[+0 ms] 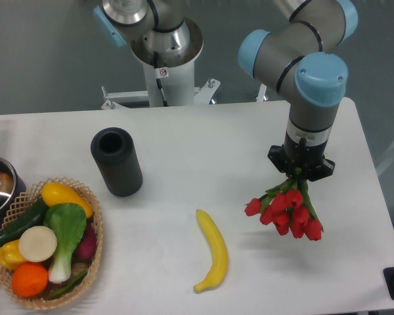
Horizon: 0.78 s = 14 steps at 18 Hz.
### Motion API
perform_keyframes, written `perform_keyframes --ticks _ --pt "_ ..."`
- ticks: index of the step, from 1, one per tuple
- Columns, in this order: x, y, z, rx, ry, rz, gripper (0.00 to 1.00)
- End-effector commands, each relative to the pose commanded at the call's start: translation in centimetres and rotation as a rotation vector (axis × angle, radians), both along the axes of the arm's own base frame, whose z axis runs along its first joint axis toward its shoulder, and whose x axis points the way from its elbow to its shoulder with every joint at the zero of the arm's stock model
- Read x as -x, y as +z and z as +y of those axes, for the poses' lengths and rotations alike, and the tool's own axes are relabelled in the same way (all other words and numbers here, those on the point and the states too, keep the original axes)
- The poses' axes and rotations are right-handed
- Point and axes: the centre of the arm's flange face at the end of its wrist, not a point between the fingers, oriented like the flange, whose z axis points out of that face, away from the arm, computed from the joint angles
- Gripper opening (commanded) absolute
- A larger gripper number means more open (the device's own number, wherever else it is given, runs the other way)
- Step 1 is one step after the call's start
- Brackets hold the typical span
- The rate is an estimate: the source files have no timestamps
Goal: Insert the flowers into the vase
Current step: 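Hold the red tulip bunch in the gripper above the table, then carry the tulips over the black vase and lower stems inside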
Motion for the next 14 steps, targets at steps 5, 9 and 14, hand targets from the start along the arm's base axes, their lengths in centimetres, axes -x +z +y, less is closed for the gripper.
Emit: perform_keyframes --ticks 5,9,14 --pt "-0.9 1.2 0.6 -0.052 -0.008 -0.004 0.00" --pt "-3.8 5.7 1.2 -0.208 -0.006 -0.006 0.00" --pt "-8.5 11.6 2.3 -0.473 -0.061 -0.061 0.00"
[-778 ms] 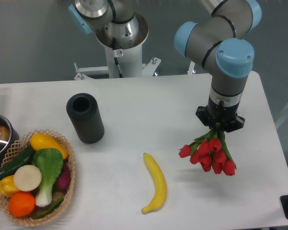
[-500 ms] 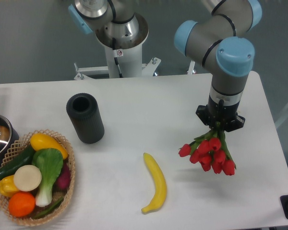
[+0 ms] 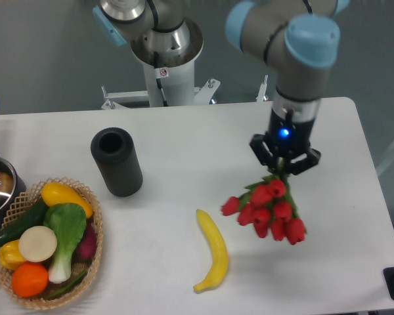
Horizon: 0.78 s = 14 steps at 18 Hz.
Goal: Insert the flowers into the vase
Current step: 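Carry the tulips over the black vase and lower stems inside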
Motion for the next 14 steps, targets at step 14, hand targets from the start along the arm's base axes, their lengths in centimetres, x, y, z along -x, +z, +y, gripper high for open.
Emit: perform_keyframes --ticks 14 --pt "-12.6 2.7 0.2 -0.578 -0.238 -0.276 0.00"
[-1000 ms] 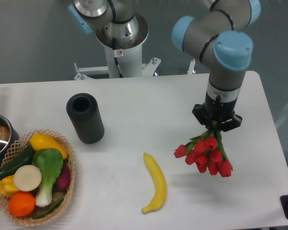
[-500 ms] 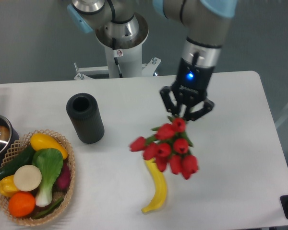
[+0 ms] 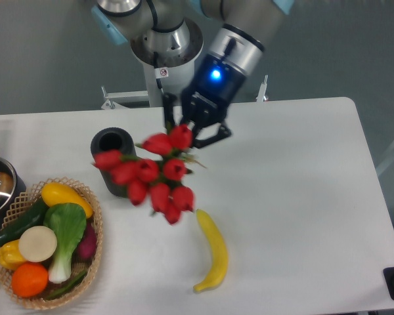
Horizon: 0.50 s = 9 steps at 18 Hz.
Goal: Insert the flowers into the vase
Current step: 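Carry the tulips over the black vase and lower stems inside, then push the tulip stems down into the black vase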
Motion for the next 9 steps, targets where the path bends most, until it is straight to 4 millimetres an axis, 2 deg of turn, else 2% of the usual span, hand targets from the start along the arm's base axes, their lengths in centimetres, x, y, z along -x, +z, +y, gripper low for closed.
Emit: perform_keyframes --ticks 2,4,9 --pt "-1.0 1.3 -0.5 -0.080 -0.034 -0.032 0.00" --pt "-1.7 1.6 -0.7 -0.120 -0.055 -0.054 0.00" --pt "-5.5 -0.4 -2.5 -0.183 -0.093 -0.082 0.00"
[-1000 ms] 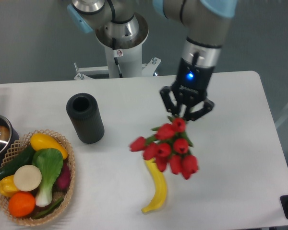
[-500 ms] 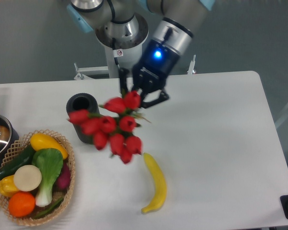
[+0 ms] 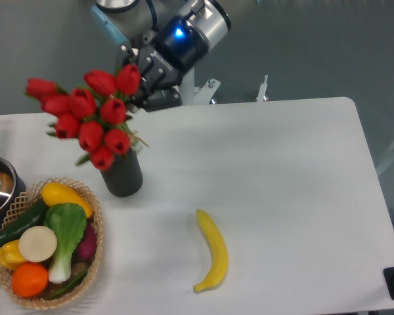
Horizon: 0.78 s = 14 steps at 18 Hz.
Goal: Insert the flowers into the vase
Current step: 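Push the tulip stems down into the black vase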
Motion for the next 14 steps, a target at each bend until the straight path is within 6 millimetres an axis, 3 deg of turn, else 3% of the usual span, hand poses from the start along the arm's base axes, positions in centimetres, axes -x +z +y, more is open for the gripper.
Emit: perform_keyframes --ticks 2,10,14 --pt "-0.7 -1.3 -0.5 0.005 0.001 -0.013 0.00" --pt "-2.3 -3.5 -1.1 0.001 -0.018 0.004 0.00" --pt "-2.7 -6.5 -1.4 0.000 -0.034 0.017 0.00"
